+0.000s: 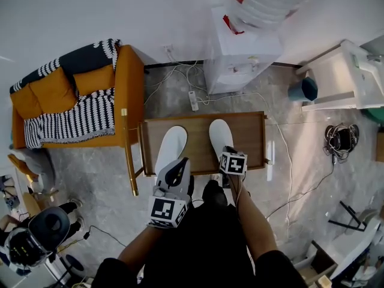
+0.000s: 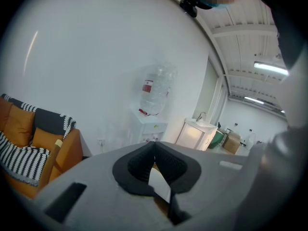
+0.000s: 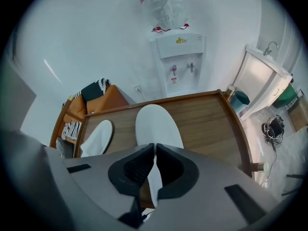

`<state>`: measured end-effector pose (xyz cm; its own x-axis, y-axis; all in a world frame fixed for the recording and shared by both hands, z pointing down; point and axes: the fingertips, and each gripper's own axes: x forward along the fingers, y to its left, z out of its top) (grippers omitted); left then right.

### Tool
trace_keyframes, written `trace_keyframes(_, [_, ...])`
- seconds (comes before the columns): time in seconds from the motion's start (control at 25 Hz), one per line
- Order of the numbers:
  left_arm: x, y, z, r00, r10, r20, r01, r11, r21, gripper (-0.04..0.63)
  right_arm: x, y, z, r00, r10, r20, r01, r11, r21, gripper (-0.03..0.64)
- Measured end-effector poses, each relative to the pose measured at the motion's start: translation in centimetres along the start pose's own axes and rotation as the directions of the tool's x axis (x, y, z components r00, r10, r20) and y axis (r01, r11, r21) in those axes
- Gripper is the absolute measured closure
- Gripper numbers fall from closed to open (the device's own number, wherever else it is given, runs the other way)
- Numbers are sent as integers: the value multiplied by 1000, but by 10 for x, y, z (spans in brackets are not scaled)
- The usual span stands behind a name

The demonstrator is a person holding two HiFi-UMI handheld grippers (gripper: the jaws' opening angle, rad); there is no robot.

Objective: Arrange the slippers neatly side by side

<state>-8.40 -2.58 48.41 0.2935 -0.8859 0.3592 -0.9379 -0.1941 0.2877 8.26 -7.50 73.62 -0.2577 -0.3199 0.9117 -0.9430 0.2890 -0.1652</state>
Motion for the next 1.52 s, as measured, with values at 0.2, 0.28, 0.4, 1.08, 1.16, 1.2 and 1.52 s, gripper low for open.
trace_keyframes(0.2, [4, 3, -2, 1000, -9, -10, 9, 1000, 5, 580, 4, -3, 2, 1000, -6, 0, 6, 999, 48, 592])
trace_keyframes(0.28, [6, 5, -2, 1000, -11, -15, 11, 1000, 1, 580, 6, -3, 2, 1000, -9, -3, 9, 998, 65, 592])
trace_keyframes(0.4, [7, 13, -2, 1000, 0, -20, 0, 1000, -5, 580, 13, -1, 0, 1000, -12, -10, 13, 995, 94, 592])
trace_keyframes(1.08, [8, 19, -6, 999, 0, -33, 0, 1000, -8, 580, 23, 0, -7, 999, -9, -38, 11, 998, 59, 549])
trace_keyframes(1.16, [7, 19, -7, 1000, 1, -31, -1, 1000, -8, 580, 20, 2, -7, 999, -5, -39, 7, 998, 56, 541])
trace_keyframes(1.2, [7, 18, -7, 1000, 2, -30, -3, 1000, -9, 580, 19, 3, -8, 999, -1, -39, 3, 999, 54, 537])
trace_keyframes(1.52, [4, 11, -7, 1000, 4, -18, -4, 1000, -7, 580, -3, 7, -4, 1000, 25, -4, -25, 999, 25, 534])
